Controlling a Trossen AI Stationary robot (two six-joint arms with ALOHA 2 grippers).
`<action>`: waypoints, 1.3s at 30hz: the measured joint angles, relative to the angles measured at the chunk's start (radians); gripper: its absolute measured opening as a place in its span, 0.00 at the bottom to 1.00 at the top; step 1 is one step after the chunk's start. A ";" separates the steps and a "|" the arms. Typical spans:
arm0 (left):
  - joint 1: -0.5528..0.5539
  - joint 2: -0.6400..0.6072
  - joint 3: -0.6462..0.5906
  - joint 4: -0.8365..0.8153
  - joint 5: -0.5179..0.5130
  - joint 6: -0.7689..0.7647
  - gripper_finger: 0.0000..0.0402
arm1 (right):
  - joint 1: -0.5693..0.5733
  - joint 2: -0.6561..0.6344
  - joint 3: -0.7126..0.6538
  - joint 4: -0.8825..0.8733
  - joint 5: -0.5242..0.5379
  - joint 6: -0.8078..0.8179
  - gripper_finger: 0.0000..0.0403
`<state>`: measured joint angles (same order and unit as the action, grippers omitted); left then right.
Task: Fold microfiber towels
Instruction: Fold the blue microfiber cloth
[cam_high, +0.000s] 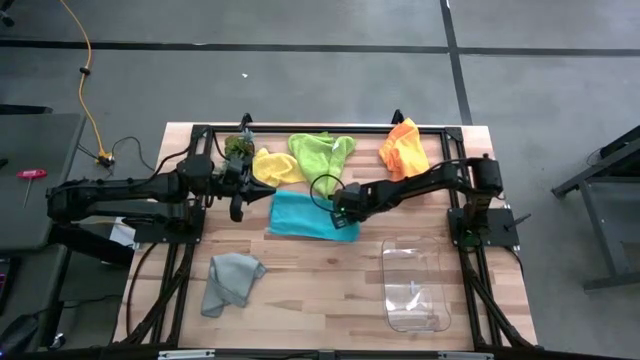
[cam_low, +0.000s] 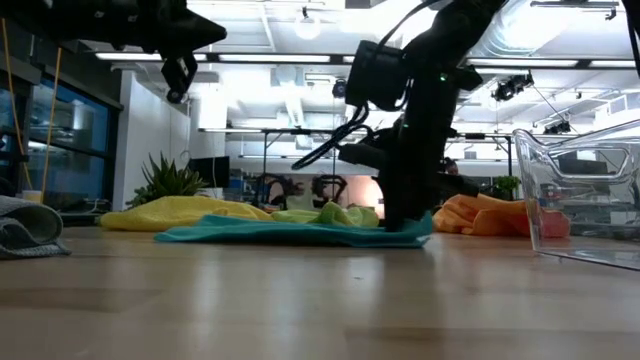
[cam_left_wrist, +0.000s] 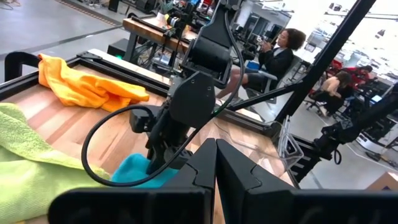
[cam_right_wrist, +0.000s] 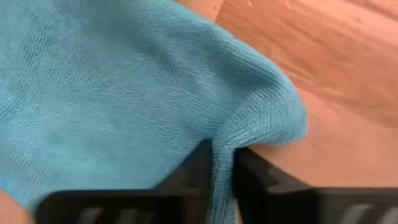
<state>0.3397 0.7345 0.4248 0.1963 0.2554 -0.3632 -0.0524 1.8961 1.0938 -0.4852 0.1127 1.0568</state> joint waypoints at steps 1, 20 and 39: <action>0.000 0.000 0.000 0.000 0.000 0.003 0.00 | -0.002 -0.006 -0.002 -0.004 -0.001 -0.023 0.04; 0.000 0.000 0.000 0.010 -0.034 -0.004 0.00 | -0.058 -0.568 -0.463 -0.043 -0.026 0.009 0.00; 0.000 0.000 0.000 0.017 -0.061 -0.030 0.00 | -0.033 -0.515 -0.264 0.221 -0.061 0.061 0.00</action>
<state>0.3397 0.7345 0.4248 0.2131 0.1940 -0.3928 -0.0855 1.3812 0.8300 -0.2637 0.0521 1.1179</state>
